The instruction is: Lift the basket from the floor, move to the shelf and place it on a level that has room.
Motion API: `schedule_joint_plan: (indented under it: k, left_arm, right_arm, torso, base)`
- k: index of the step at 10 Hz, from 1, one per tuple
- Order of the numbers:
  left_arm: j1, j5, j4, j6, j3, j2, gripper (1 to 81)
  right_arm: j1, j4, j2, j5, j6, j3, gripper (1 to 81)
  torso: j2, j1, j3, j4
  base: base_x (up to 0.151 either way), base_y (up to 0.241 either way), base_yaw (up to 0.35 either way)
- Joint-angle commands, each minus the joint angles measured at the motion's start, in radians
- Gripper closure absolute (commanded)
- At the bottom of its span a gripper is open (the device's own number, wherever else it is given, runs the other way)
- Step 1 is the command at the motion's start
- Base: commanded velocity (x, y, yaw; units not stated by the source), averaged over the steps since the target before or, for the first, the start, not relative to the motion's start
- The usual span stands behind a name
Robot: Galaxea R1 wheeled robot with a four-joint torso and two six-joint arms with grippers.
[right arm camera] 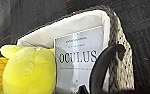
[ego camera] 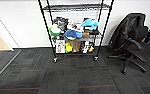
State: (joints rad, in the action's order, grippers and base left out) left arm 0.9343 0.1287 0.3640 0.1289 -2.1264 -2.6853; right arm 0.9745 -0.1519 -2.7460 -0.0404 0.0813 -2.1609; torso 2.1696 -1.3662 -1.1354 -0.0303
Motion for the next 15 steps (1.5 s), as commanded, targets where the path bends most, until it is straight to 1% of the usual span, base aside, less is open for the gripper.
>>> schedule_joint_plan:
  k: [1, 2, 3, 4, 6, 7, 8, 10, 12, 13, 14, 15]
  left_arm:
    - [-0.104, 0.061, 0.049, -0.009, 0.148, 0.070, 81.1]
    - [-0.107, 0.060, 0.047, -0.009, 0.172, 0.077, 81.1]
    - [-0.110, 0.060, 0.047, -0.009, 0.177, 0.079, 81.1]
    - [-0.114, 0.060, 0.047, -0.008, 0.177, 0.079, 81.1]
    - [-0.117, 0.058, 0.047, -0.008, 0.174, 0.073, 81.1]
    - [-0.117, 0.043, 0.047, -0.009, 0.172, 0.065, 81.1]
    - [-0.117, 0.011, 0.049, -0.015, 0.171, 0.064, 81.1]
    - [-0.122, -0.011, 0.049, -0.043, 0.167, 0.062, 81.1]
    - [-0.123, -0.012, 0.047, -0.054, 0.164, 0.060, 81.1]
    - [-0.123, -0.011, 0.047, -0.055, 0.154, 0.059, 81.1]
    - [-0.124, -0.011, 0.047, -0.054, 0.154, 0.060, 81.1]
    - [-0.123, -0.011, 0.047, -0.055, 0.154, 0.059, 81.1]
  right_arm:
    - [-0.102, -0.012, 0.046, -0.026, 0.028, 0.130, 81.1]
    - [-0.104, -0.012, 0.047, -0.024, 0.028, 0.136, 81.1]
    - [-0.107, -0.014, 0.046, -0.024, 0.028, 0.136, 81.1]
    - [-0.110, -0.012, 0.046, -0.024, 0.028, 0.136, 81.1]
    - [-0.124, -0.012, 0.042, -0.026, 0.028, 0.139, 81.1]
    - [-0.148, -0.009, 0.041, -0.035, 0.028, 0.139, 81.1]
    - [-0.161, -0.001, 0.038, -0.044, 0.026, 0.148, 81.1]
    - [-0.159, 0.002, 0.036, -0.045, 0.025, 0.155, 81.1]
    - [-0.154, 0.003, 0.038, -0.045, 0.020, 0.153, 81.1]
    - [-0.153, 0.003, 0.039, -0.045, 0.020, 0.155, 81.1]
    - [-0.151, 0.003, 0.039, -0.045, 0.020, 0.155, 81.1]
    - [-0.151, 0.003, 0.036, -0.045, 0.018, 0.152, 81.1]
  torso:
    - [0.000, 0.000, 0.000, 0.000]
    - [0.000, 0.000, 0.000, 0.000]
    - [-0.100, 0.064, 0.000, 0.000]
    - [-0.105, 0.067, 0.000, 0.000]
    - [-0.151, 0.096, 0.000, 0.000]
    - [-0.188, 0.119, 0.000, 0.000]
    - [-0.222, 0.141, 0.000, 0.000]
    - [-0.289, 0.183, 0.000, 0.000]
    - [-0.357, 0.226, 0.000, 0.000]
    - [-0.391, 0.248, 0.026, 0.000]
    - [-0.424, 0.268, 0.067, 0.000]
    - [-0.450, 0.284, 0.087, 0.000]
  base:
    - [0.000, 0.000, 0.000]
    - [0.000, 0.000, 0.000]
    - [0.000, 0.000, 0.000]
    - [0.000, 0.000, 0.000]
    - [0.000, 0.000, 0.000]
    - [0.000, 0.000, 0.000]
    - [0.000, 0.000, 0.000]
    - [0.000, 0.000, 0.000]
    - [0.000, 0.000, 0.000]
    - [0.000, 0.000, 0.000]
    - [0.000, 0.000, 0.000]
    - [0.000, 0.000, 0.000]
